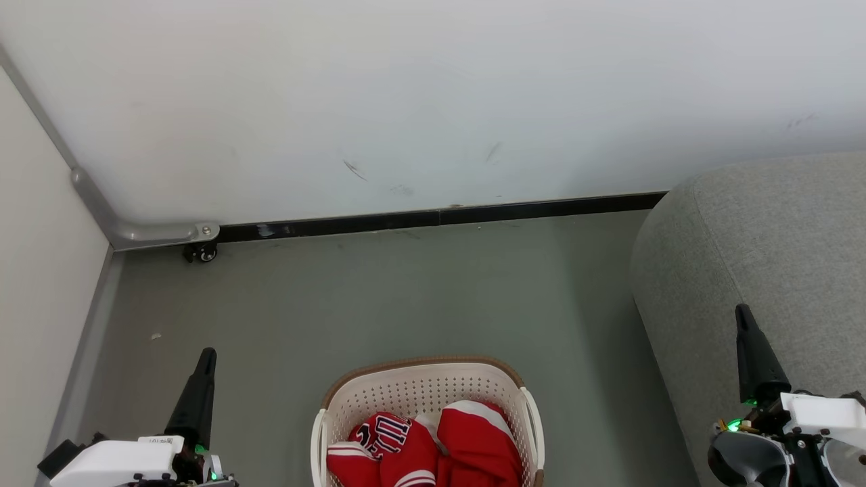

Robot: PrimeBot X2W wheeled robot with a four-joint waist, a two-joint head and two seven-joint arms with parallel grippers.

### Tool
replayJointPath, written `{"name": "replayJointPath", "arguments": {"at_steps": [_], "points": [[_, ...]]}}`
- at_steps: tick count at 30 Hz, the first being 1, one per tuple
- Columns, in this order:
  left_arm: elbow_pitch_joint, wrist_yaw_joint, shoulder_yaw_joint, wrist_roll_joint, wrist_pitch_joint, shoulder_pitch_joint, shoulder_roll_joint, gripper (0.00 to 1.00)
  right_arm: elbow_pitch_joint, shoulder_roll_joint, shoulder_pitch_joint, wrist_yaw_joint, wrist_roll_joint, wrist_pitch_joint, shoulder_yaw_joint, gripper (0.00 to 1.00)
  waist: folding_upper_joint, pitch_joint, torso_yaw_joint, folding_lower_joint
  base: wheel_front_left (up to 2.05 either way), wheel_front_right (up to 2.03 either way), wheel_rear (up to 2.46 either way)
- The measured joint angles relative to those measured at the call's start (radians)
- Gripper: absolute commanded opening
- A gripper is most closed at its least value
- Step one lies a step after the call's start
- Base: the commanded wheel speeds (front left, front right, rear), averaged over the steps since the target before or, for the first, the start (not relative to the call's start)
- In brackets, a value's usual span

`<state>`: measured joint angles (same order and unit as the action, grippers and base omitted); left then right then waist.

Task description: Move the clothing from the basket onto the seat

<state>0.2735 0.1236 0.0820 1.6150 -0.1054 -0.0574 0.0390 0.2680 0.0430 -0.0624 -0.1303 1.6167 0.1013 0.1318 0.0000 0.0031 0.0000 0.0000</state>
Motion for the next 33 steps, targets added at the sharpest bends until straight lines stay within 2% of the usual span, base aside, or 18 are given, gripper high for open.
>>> {"name": "replayJointPath", "arguments": {"at_steps": [6, 7, 18, 25, 30, 33], "points": [[0.034, 0.000, -0.003, 0.000, 0.000, 0.020, -0.012, 0.00, 0.030, -0.009, 0.025, 0.000, 0.000, 0.000, -0.004, 0.00, 0.0000, 0.000, 0.000, 0.0000, 0.00, 0.00, 0.00], [0.046, 0.000, -0.005, 0.000, 0.000, 0.029, -0.016, 1.00, 0.041, -0.013, 0.038, 0.000, 0.000, 0.000, -0.005, 1.00, 0.0000, 0.000, 0.000, 0.0000, 0.00, 0.00, 0.00], [0.043, 0.000, -0.035, -0.022, 0.036, 0.046, -0.019, 1.00, 0.043, -0.016, 0.061, 0.000, -0.025, -0.032, -0.034, 1.00, 0.0000, 0.000, 0.000, 0.0000, 0.00, 0.00, 0.00], [0.027, -0.002, -0.056, -0.076, 0.061, 0.046, -0.017, 1.00, 0.037, -0.016, 0.061, 0.000, -0.079, -0.057, -0.052, 1.00, 0.0000, 0.001, 0.001, 0.0003, 0.00, 0.00, 0.00], [0.016, -0.005, -0.069, -0.116, 0.072, 0.046, -0.016, 1.00, 0.037, -0.014, 0.061, 0.000, -0.129, -0.073, -0.058, 1.00, 0.0000, 0.002, 0.002, 0.0021, 0.00, 0.00, 0.00], [0.009, -0.010, -0.082, -0.160, 0.088, 0.046, -0.014, 1.00, 0.037, -0.008, 0.061, 0.000, -0.192, -0.084, -0.068, 1.00, 0.0000, 0.001, 0.003, 0.0052, 0.00, 0.00, 0.00]]}}
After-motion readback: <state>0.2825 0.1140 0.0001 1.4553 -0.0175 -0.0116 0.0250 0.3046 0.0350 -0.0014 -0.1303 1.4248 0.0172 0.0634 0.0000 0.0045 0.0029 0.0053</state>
